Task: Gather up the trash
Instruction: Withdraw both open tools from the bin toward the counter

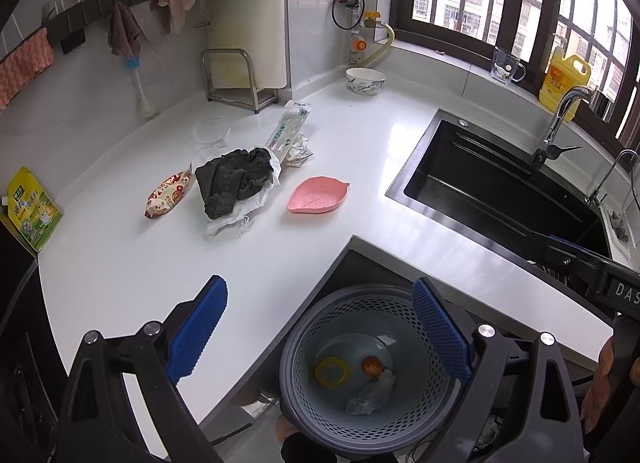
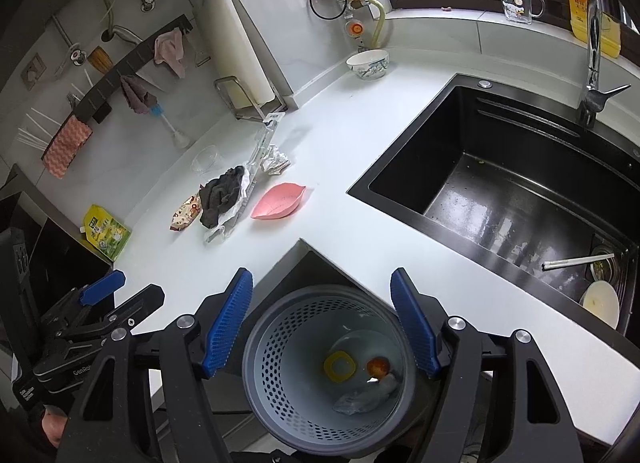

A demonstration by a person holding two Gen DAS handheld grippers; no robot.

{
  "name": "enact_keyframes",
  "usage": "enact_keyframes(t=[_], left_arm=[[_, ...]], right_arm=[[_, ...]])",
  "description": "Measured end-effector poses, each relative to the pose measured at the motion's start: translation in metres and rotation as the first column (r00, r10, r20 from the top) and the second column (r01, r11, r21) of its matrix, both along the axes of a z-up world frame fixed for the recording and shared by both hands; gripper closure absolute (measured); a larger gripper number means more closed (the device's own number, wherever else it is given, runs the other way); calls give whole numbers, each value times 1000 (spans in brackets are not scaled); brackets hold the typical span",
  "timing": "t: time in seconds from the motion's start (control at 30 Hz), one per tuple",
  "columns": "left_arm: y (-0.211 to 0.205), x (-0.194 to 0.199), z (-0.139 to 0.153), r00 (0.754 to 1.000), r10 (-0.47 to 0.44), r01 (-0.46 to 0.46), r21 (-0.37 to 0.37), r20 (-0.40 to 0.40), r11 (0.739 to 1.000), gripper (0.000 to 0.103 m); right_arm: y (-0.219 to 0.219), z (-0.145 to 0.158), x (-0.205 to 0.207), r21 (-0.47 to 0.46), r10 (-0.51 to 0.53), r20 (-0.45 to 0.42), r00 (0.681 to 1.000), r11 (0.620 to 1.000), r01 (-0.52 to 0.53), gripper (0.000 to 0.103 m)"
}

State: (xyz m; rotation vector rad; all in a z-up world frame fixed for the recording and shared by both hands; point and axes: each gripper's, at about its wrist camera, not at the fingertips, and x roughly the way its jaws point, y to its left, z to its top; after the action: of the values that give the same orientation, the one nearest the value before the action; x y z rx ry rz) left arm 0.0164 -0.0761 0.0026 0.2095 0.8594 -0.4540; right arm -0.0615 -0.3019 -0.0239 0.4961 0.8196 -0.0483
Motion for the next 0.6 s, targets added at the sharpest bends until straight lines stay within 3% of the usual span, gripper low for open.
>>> enact_keyframes(t=[0.37,0.6], left_arm=[[-9,-8,8,996,86,-86,-6,21,996,11],[1,-12,10,982,183,-184,11,50,983,10]], right_arm=[[-23,-9,-14,18,27,13,1000,999,-27,34],[-25,-19,0,15,118,6,993,993,-118,34]])
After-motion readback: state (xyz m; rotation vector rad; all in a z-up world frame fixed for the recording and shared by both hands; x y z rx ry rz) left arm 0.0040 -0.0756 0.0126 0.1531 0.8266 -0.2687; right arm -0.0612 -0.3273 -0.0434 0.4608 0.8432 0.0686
